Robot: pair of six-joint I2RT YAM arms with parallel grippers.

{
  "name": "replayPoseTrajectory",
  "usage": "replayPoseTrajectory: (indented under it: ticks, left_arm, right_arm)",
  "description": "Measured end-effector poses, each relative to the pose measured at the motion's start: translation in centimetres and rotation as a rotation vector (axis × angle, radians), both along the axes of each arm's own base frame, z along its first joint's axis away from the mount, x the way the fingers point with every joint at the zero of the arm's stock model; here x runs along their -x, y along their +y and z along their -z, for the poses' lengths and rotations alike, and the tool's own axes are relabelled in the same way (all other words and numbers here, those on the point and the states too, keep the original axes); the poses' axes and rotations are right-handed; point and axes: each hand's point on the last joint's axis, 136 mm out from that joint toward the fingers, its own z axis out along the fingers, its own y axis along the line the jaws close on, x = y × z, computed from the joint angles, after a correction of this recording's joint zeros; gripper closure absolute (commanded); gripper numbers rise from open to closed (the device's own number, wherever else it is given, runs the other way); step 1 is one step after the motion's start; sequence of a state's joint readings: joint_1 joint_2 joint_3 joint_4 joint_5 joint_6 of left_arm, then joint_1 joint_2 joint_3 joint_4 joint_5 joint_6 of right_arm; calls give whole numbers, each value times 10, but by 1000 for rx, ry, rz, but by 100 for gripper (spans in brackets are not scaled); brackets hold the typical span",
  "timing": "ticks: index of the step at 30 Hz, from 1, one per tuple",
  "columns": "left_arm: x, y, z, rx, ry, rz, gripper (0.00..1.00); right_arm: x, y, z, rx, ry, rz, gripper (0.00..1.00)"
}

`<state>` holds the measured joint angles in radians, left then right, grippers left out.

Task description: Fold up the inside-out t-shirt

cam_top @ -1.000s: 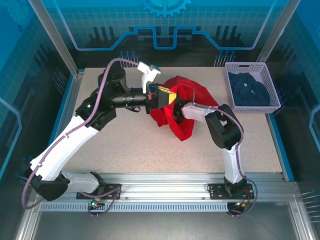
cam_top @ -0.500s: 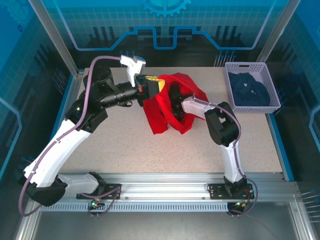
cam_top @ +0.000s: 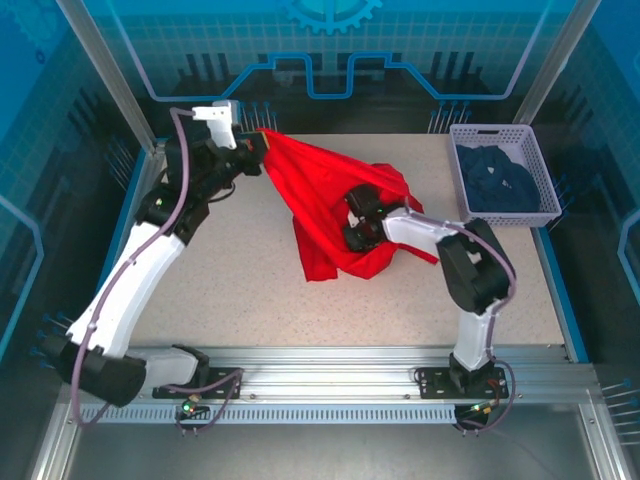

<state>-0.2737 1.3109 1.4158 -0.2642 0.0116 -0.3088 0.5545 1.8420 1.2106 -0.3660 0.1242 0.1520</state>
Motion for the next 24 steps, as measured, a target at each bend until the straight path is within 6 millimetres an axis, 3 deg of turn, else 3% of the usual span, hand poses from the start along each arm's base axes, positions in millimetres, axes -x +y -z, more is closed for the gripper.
replayPoseTrajectory:
  ticks: [3, 6, 8, 11, 15, 18, 24]
  left_arm:
    - [-39, 16, 54, -46, 120, -80, 100]
    - [-61, 7, 109, -73, 236, -64, 100]
    - [-68, -1, 134, -75, 293, -32, 100]
    - [-72, -12, 153, -61, 335, 16, 100]
    - [-85, -9, 148, -63, 335, 1, 100]
    - [-105, 15, 138, -54, 325, -62, 100]
    - [-120, 120, 161, -5, 405, -302, 100]
  right_arm:
    - [13, 16, -37, -86, -75, -85, 100]
    - [21, 42, -72, -183, -157, -180, 100]
    - [24, 54, -85, -221, -180, -222, 100]
    - [23, 66, -95, -243, -192, -268, 100]
    - [24, 84, -102, -229, -219, -337, 100]
    - [36, 91, -98, -200, -216, -401, 100]
    - [47, 79, -81, -117, -194, -439, 100]
